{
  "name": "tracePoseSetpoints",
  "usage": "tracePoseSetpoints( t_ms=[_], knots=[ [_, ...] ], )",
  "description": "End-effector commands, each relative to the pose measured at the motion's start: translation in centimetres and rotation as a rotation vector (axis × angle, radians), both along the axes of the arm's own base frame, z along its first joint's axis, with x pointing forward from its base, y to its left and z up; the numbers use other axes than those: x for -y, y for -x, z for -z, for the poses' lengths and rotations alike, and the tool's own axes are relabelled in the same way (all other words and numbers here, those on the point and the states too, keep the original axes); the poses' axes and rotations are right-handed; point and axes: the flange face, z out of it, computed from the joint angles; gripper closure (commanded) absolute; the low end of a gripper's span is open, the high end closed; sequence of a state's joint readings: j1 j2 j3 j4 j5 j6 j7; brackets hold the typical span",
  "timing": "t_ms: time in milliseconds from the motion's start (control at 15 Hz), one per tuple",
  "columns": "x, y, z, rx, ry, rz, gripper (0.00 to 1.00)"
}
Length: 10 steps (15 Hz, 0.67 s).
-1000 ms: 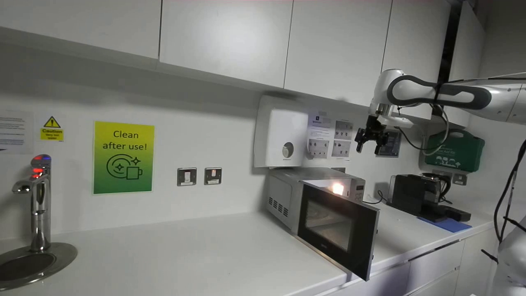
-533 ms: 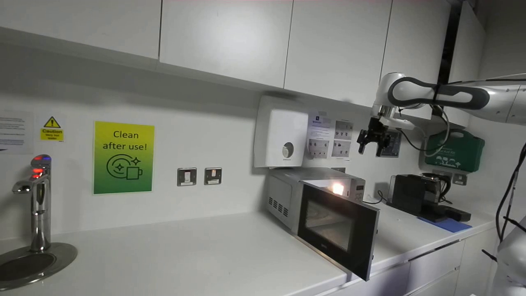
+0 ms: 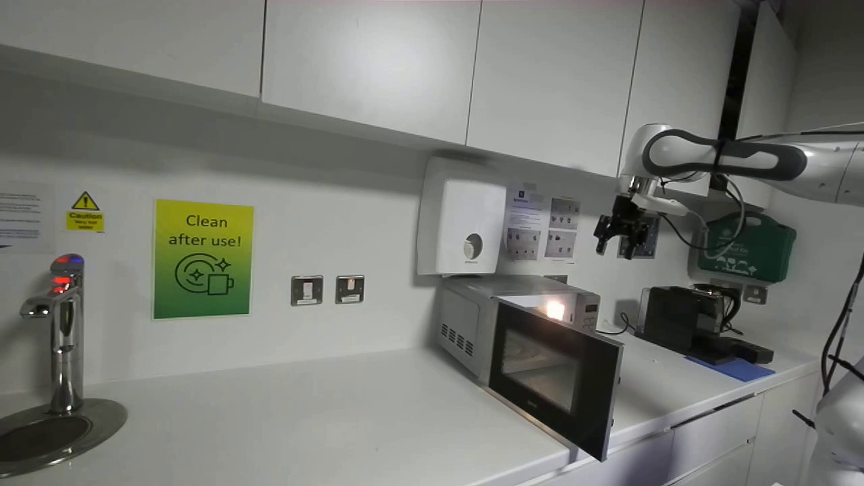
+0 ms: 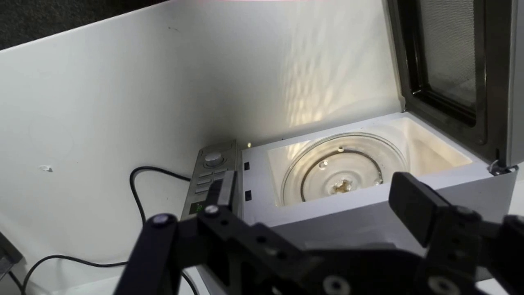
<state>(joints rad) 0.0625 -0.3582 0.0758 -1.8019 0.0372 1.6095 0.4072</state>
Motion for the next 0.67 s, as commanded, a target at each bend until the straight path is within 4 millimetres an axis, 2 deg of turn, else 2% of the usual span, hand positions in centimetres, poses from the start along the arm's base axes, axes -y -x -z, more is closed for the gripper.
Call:
tracePoseSetpoints(
  t_ms=[0, 133, 200, 600],
  knots=[
    [1.3, 1.1, 0.3, 0.002, -0.032, -0.02, 0.0],
    [1.5, 1.1, 0.5, -0.006, -0.044, -0.024, 0.0],
    [0.8, 0.0, 0.4, -0.011, -0.017, -0.007, 0.0],
    [1.0, 0.1, 0.6, -0.017, -0.023, -0.007, 0.0]
  ],
)
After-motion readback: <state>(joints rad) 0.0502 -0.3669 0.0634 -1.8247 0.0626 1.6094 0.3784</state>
